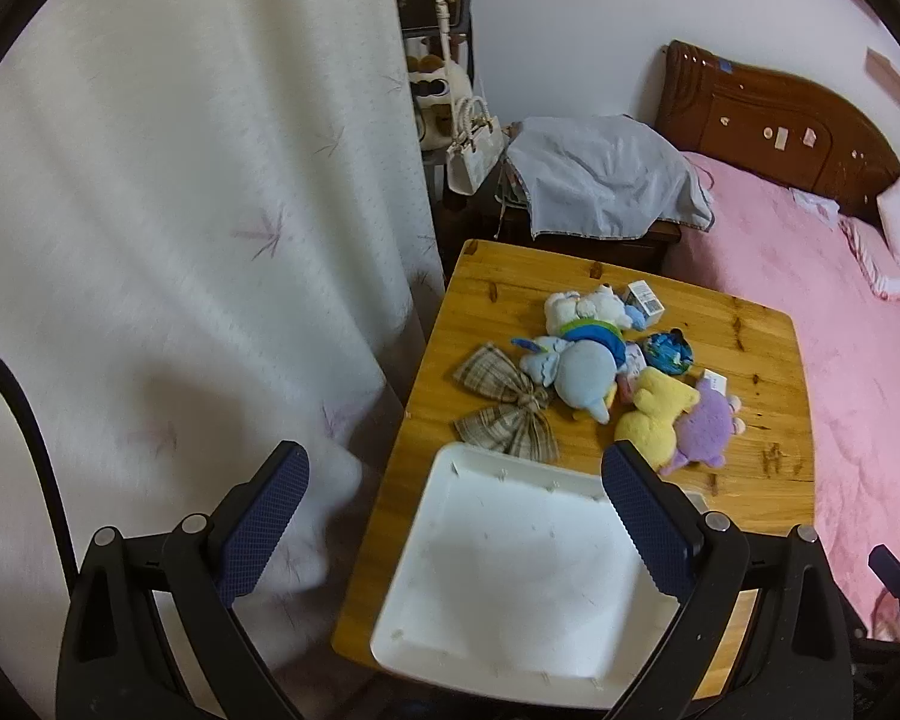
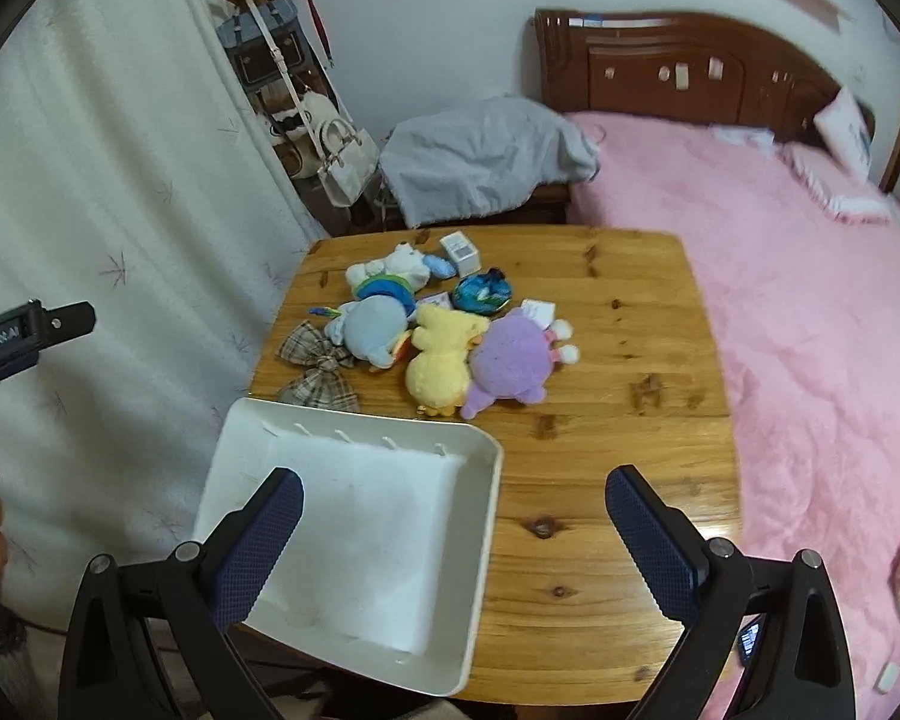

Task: Organize objects
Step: 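Reach the left tool to the blue pony while the right tool reaches the yellow plush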

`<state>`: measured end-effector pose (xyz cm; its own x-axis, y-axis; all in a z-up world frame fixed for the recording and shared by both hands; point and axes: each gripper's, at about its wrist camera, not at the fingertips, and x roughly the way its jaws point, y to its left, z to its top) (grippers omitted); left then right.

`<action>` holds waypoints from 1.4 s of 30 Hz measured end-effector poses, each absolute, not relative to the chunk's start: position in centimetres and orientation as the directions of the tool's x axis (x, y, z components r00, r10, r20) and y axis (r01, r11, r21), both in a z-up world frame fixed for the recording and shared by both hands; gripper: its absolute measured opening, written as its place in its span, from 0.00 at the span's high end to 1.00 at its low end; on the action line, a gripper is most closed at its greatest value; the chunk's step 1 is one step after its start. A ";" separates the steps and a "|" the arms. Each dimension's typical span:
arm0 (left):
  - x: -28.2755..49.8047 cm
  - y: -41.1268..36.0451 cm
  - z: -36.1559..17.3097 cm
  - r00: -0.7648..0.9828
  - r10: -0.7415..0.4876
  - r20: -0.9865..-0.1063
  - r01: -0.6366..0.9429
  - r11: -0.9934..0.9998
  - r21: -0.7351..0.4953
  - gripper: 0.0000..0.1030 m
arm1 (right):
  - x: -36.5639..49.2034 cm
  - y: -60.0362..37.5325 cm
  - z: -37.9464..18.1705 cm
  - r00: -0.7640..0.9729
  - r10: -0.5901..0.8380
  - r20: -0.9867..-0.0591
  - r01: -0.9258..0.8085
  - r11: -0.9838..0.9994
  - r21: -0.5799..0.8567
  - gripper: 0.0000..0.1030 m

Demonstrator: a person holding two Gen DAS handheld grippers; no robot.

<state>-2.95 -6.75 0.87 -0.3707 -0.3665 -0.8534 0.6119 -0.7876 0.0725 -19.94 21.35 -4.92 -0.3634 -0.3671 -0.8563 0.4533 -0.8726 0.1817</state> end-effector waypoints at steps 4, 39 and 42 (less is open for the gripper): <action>-6.3 -7.8 0.0 -0.373 -0.345 -0.861 0.556 -0.826 0.090 0.04 | -22.4 19.6 -5.6 -0.338 -0.354 -0.872 0.425 -0.884 0.194 0.11; -24.4 -9.0 -24.0 -0.223 -0.185 -0.957 -0.265 -0.933 0.242 0.04 | -37.3 7.0 -28.3 -0.057 -0.199 -0.978 0.219 -0.959 0.182 0.37; -24.8 -8.7 -24.6 -0.218 -0.162 -0.962 -0.272 -0.937 0.220 0.04 | -37.2 7.7 -28.6 -0.034 -0.245 -0.969 0.185 -0.954 0.235 0.42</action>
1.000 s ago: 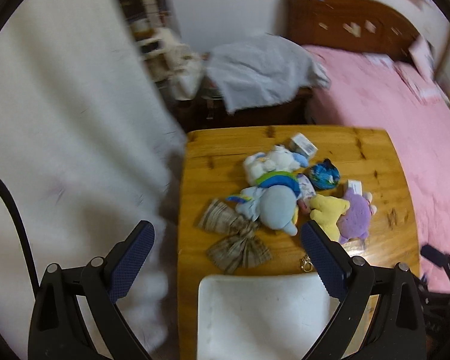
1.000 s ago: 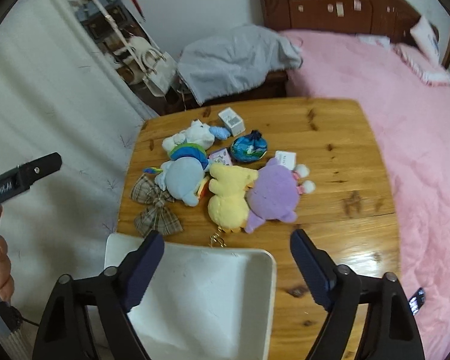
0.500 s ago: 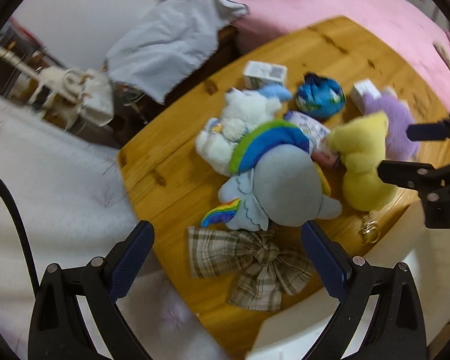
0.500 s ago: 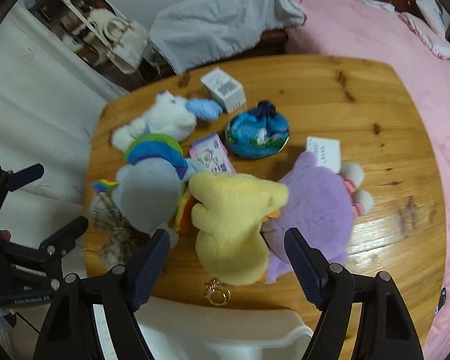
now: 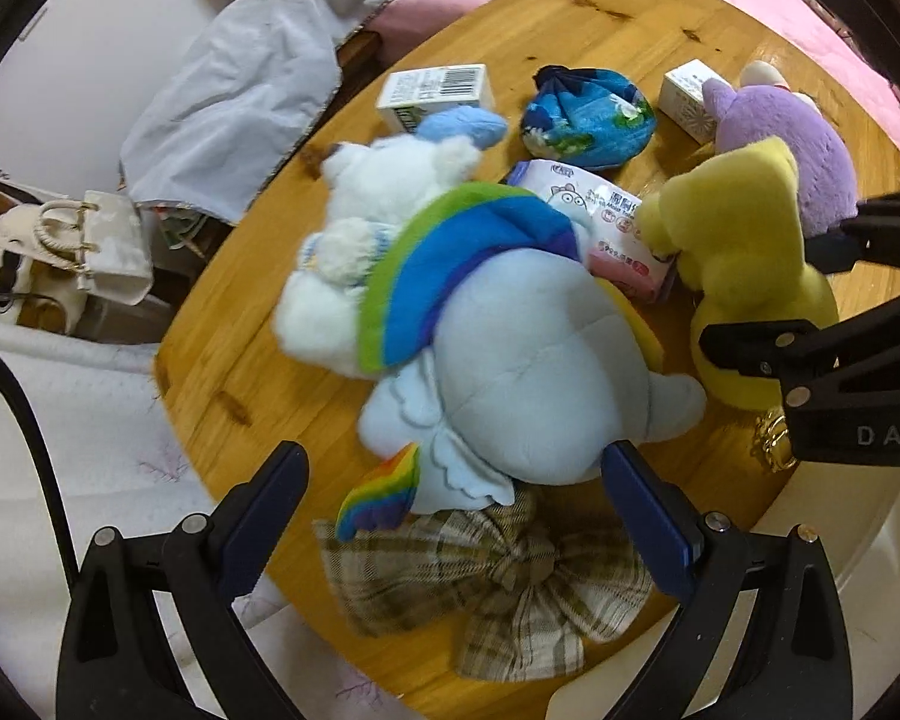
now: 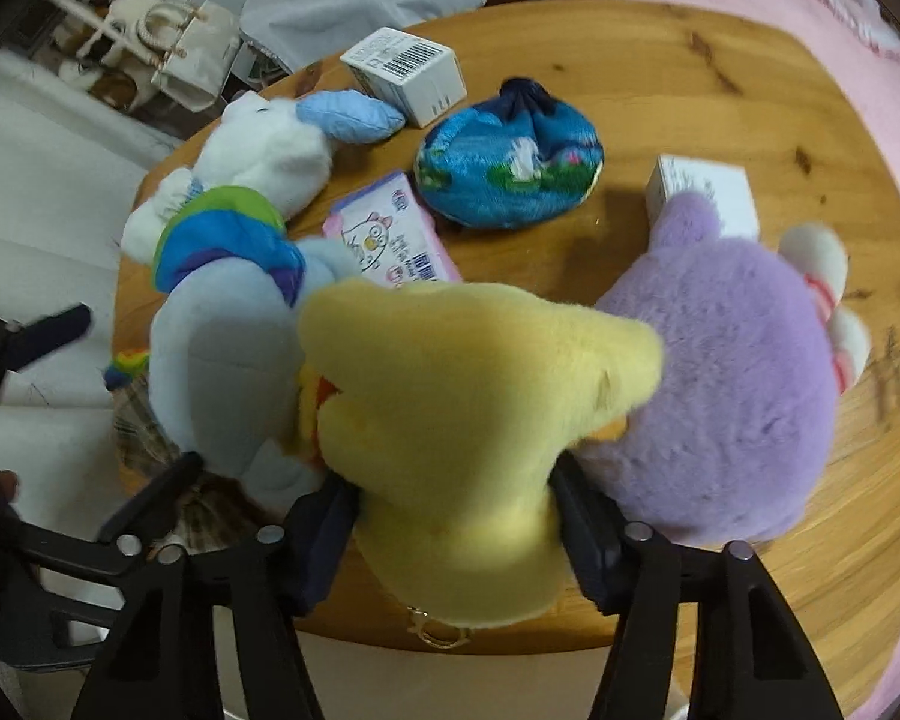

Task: Organize objects
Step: 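Reach the left tool to the blue pony while the right tool reaches the yellow plush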

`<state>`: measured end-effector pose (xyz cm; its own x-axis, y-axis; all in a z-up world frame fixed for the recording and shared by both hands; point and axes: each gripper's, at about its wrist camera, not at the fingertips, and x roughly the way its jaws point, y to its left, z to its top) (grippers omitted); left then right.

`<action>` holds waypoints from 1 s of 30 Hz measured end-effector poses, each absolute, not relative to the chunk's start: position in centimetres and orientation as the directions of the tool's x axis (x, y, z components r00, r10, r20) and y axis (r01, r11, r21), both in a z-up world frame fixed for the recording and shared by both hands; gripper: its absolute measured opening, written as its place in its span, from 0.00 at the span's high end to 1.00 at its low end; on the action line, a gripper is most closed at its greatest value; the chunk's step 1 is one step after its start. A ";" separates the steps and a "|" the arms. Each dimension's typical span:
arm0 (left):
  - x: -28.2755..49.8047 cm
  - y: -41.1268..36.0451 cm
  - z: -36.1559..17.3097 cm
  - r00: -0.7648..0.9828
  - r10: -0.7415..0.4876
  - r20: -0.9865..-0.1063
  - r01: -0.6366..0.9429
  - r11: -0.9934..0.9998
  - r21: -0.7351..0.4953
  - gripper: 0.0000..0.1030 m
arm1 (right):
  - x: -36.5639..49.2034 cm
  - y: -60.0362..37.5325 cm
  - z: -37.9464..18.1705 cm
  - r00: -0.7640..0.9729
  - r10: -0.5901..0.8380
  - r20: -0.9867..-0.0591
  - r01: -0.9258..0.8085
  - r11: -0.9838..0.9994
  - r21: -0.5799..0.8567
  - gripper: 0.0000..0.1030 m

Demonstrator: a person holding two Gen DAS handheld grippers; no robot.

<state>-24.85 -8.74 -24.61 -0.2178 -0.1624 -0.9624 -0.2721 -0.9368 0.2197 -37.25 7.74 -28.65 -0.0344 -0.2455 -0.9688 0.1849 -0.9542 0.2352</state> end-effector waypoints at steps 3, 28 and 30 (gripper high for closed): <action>-25.2 -8.4 -25.4 -0.205 -0.159 -0.966 -0.281 -0.936 0.214 0.04 | -37.2 8.6 -28.4 -0.024 -0.275 -0.961 0.169 -0.949 0.267 0.46; -25.6 -8.2 -24.7 -0.301 -0.119 -0.946 -0.115 -0.980 0.160 0.58 | -32.7 13.4 -24.4 -0.053 -0.404 -0.913 0.144 -0.908 0.393 0.53; -25.5 -8.5 -23.8 -0.307 -0.086 -0.948 -0.088 -0.989 0.119 0.98 | -31.9 14.3 -23.4 -0.078 -0.405 -0.911 0.158 -0.907 0.390 0.53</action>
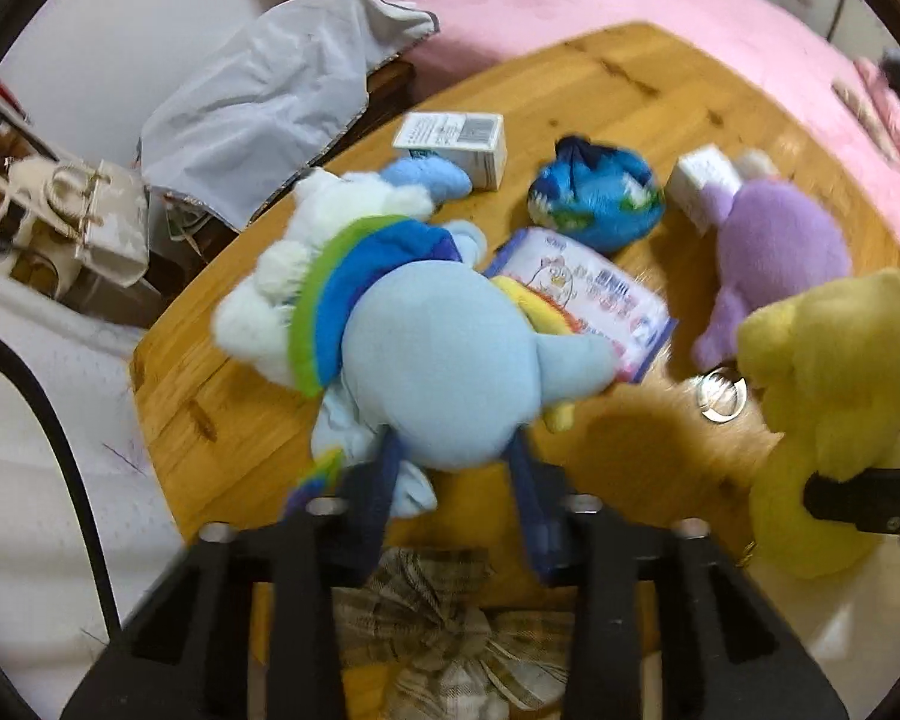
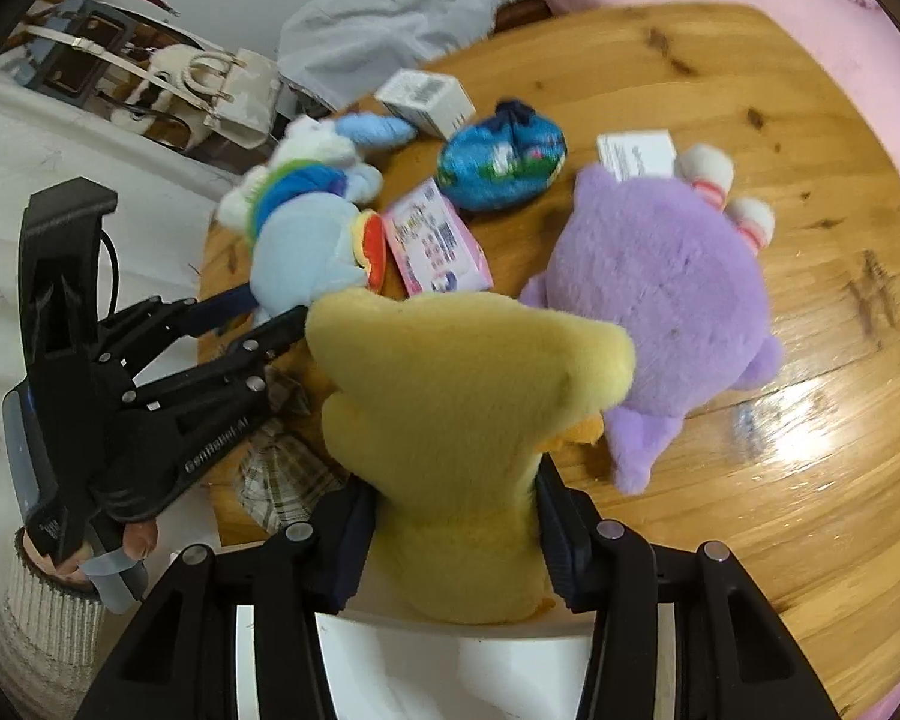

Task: Organize objects
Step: 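Reach the left tool to the blue pony while the right tool reaches the yellow plush, then close the left tool on the blue pony while the right tool grips the yellow plush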

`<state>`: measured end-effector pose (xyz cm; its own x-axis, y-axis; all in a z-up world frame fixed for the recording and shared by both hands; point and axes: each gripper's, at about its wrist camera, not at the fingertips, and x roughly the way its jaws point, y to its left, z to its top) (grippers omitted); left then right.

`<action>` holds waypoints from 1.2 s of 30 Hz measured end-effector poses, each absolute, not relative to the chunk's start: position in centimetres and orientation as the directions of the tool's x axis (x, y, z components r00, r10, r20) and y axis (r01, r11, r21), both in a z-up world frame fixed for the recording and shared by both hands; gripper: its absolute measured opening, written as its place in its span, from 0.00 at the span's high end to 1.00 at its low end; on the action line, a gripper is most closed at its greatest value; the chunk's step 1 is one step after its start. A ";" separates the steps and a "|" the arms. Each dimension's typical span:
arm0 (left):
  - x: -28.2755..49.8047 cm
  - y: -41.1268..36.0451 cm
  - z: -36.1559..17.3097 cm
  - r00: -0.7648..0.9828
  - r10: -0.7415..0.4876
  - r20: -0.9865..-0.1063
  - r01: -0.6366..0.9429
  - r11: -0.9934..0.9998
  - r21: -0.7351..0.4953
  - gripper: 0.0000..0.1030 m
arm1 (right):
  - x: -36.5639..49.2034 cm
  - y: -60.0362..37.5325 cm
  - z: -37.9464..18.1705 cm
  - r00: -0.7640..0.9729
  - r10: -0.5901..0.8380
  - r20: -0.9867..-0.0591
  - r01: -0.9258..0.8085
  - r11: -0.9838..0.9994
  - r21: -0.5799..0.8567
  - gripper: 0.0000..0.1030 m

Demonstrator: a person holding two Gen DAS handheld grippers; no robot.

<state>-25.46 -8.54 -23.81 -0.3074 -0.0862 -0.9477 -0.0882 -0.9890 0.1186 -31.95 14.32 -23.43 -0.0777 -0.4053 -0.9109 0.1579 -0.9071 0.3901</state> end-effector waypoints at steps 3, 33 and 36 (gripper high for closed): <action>-25.1 -8.8 -22.7 -0.319 -0.065 -0.945 -0.067 -0.994 0.091 1.00 | -31.0 14.5 -22.2 -0.113 -0.405 -0.907 0.178 -0.906 0.383 0.54; -25.5 -13.9 -26.2 -0.176 -0.107 -0.979 0.148 -0.986 0.081 0.25 | -30.9 14.6 -23.3 -0.097 -0.467 -0.879 0.145 -0.880 0.451 0.54; -25.9 -13.6 -26.2 -0.186 -0.124 -0.975 0.119 -0.988 0.103 0.25 | -31.1 14.3 -23.8 -0.090 -0.466 -0.880 0.142 -0.881 0.451 0.54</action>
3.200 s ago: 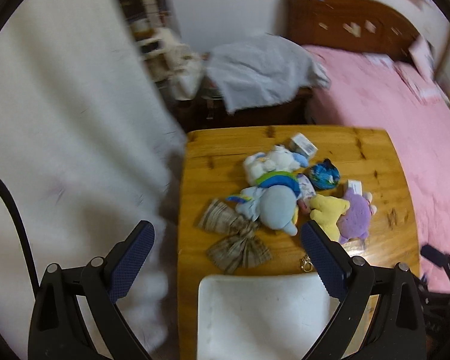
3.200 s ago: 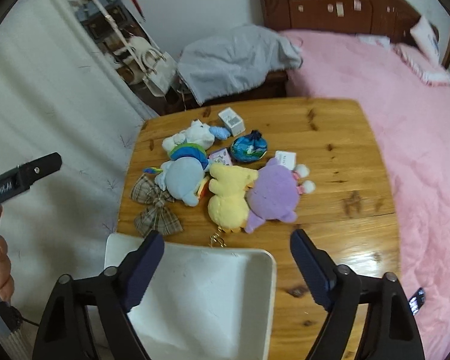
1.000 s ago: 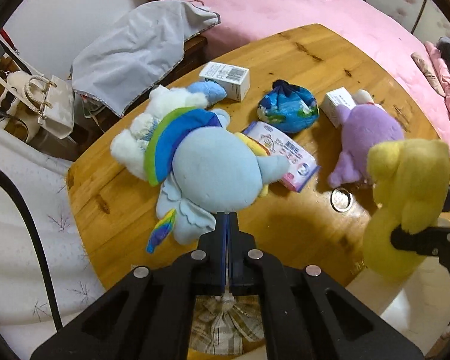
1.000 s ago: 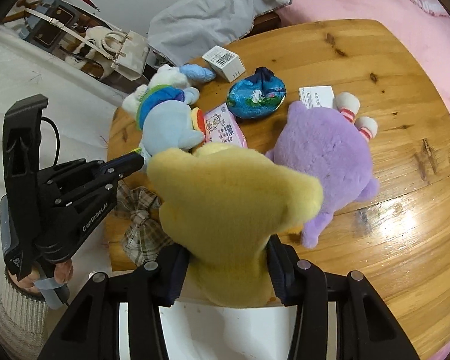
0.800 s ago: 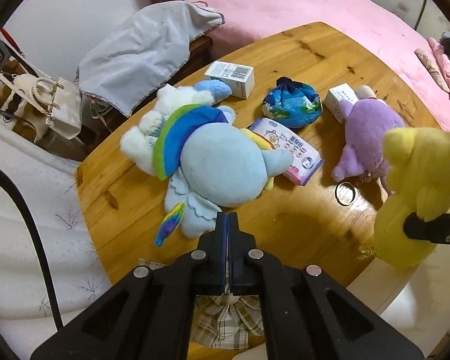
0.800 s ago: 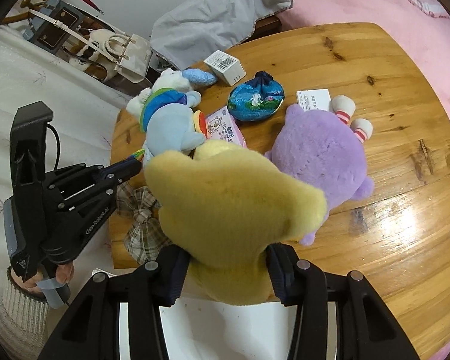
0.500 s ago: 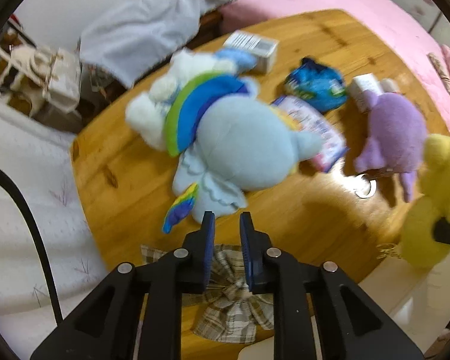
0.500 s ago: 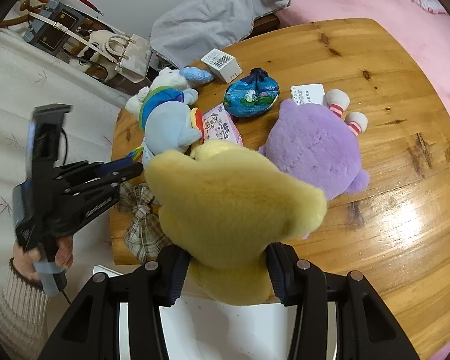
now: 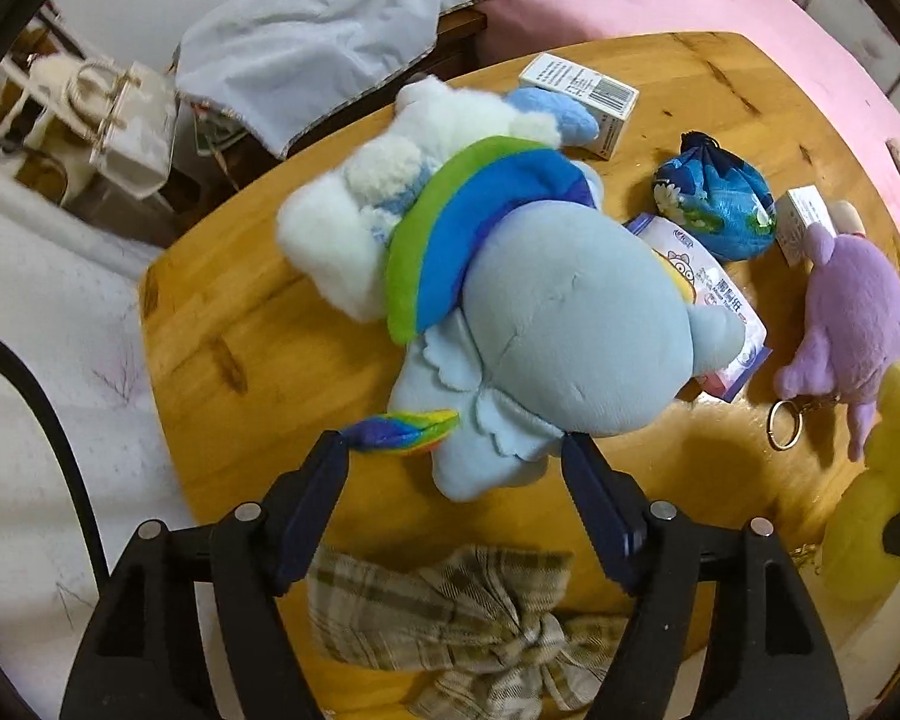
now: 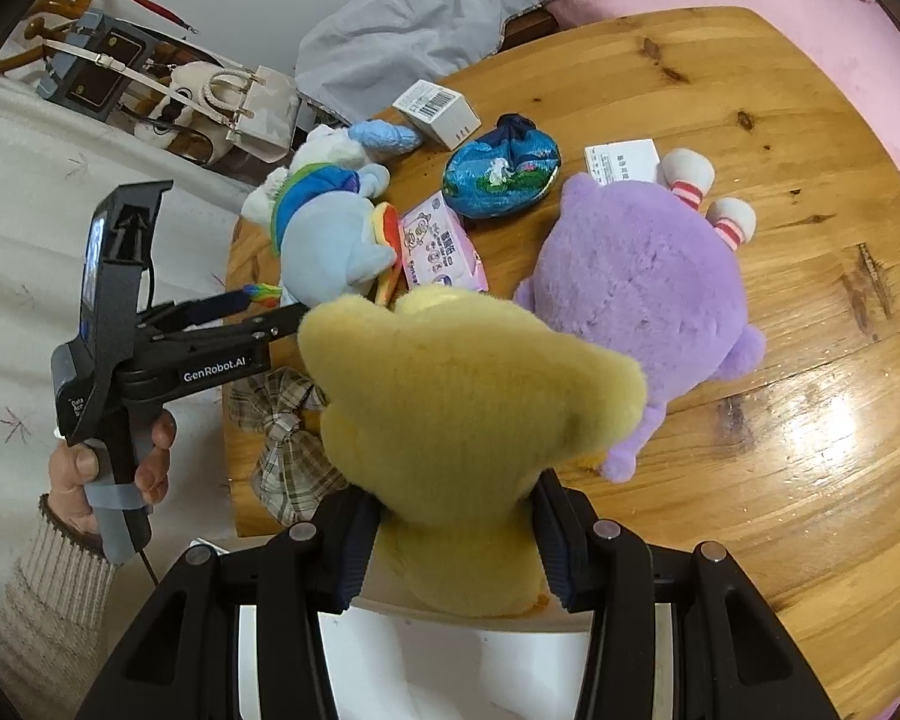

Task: Organize objects
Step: 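Close the left tool on the blue pony while the right tool grips the yellow plush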

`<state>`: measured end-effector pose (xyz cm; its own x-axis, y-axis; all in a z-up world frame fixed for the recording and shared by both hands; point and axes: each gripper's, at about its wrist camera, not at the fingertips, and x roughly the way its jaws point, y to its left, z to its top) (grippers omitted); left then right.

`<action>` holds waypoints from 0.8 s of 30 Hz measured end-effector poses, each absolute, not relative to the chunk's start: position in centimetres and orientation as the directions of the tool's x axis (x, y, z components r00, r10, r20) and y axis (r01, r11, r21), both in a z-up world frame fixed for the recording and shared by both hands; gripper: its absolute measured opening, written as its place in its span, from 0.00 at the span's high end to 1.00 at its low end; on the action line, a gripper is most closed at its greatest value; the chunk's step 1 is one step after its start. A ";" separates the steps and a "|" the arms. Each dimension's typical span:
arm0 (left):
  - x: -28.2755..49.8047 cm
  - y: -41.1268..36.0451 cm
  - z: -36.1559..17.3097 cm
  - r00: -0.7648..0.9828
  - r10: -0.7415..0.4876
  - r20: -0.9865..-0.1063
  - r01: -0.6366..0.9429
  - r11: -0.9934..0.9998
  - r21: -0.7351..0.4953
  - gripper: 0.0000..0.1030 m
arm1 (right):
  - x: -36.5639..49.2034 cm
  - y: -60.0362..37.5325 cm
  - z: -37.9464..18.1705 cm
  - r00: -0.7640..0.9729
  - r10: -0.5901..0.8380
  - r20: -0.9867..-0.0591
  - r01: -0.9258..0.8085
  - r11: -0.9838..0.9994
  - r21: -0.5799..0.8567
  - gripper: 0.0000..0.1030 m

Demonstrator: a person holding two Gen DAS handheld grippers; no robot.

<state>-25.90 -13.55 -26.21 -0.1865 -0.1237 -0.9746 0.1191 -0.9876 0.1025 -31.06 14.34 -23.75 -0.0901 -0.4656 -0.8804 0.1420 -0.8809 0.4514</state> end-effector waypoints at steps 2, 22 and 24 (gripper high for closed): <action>-26.2 -13.1 -26.6 -0.186 -0.142 -0.972 0.094 -0.988 0.126 0.25 | -31.1 14.3 -24.1 -0.085 -0.465 -0.881 0.136 -0.882 0.452 0.54; -27.4 -11.6 -28.2 -0.269 -0.208 -0.940 0.018 -0.977 0.211 0.45 | -30.9 14.6 -25.6 -0.076 -0.489 -0.869 0.093 -0.871 0.482 0.54; -26.9 -11.3 -27.7 -0.272 -0.193 -0.943 0.023 -0.981 0.194 0.46 | -30.9 14.8 -25.1 -0.095 -0.492 -0.865 0.099 -0.869 0.484 0.54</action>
<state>-26.90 -11.32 -27.67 -0.2720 -0.1930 -0.9427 0.0232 -0.9807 0.1941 -30.85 14.75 -25.11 -0.0949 -0.4925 -0.8651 0.0985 -0.8694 0.4841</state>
